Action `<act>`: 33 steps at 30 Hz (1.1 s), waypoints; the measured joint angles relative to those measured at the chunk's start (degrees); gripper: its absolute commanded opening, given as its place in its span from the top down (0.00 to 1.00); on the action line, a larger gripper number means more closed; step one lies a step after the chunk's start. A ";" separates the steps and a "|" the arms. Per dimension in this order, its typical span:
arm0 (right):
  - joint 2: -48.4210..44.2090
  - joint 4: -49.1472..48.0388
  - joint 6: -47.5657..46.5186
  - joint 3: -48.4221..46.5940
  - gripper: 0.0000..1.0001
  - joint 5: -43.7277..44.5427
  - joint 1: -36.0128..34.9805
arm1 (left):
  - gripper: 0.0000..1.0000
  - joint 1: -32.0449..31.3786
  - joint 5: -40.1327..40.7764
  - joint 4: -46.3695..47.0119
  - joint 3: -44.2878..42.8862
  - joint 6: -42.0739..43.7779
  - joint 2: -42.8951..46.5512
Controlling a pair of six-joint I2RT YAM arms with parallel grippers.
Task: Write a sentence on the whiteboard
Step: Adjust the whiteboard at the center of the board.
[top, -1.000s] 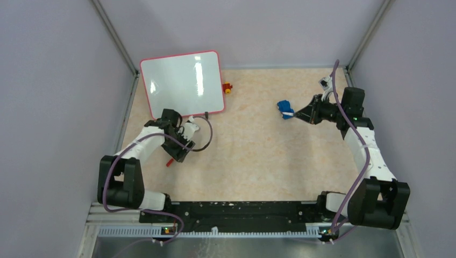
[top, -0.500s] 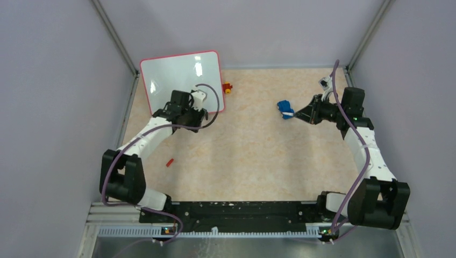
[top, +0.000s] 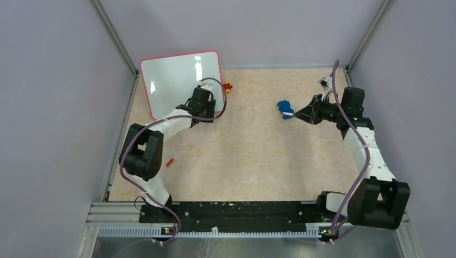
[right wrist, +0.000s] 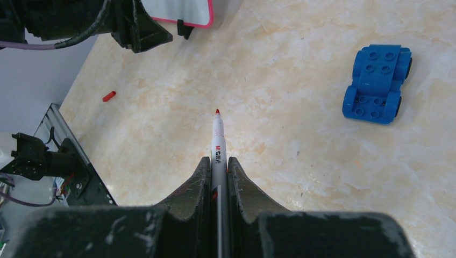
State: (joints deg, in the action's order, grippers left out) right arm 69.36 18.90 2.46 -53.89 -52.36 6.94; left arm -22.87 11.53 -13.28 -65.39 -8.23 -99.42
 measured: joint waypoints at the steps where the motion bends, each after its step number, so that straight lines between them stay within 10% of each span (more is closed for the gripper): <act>1: 0.00 0.00 0.00 0.00 1.00 -0.02 0.00 | 0.39 0.00 0.44 0.52 -0.46 -0.68 -0.61; 9: 0.00 0.00 -0.20 0.00 1.00 -0.07 0.00 | 0.44 -0.11 2.91 2.86 -3.28 -3.87 -5.90; 26: 0.00 0.00 -0.42 0.00 1.00 -0.48 0.00 | 0.89 -3.69 5.05 3.41 -6.73 -9.25 -10.91; 33: 0.00 0.00 -0.39 0.00 1.00 -0.50 0.00 | 0.87 -9.33 5.97 1.79 -8.87 -13.16 -12.00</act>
State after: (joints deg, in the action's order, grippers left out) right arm 69.36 18.90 2.07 -53.89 -52.86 6.94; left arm -32.21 17.50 -11.49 -74.26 -21.39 -111.42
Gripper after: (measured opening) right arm 0.092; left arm 0.148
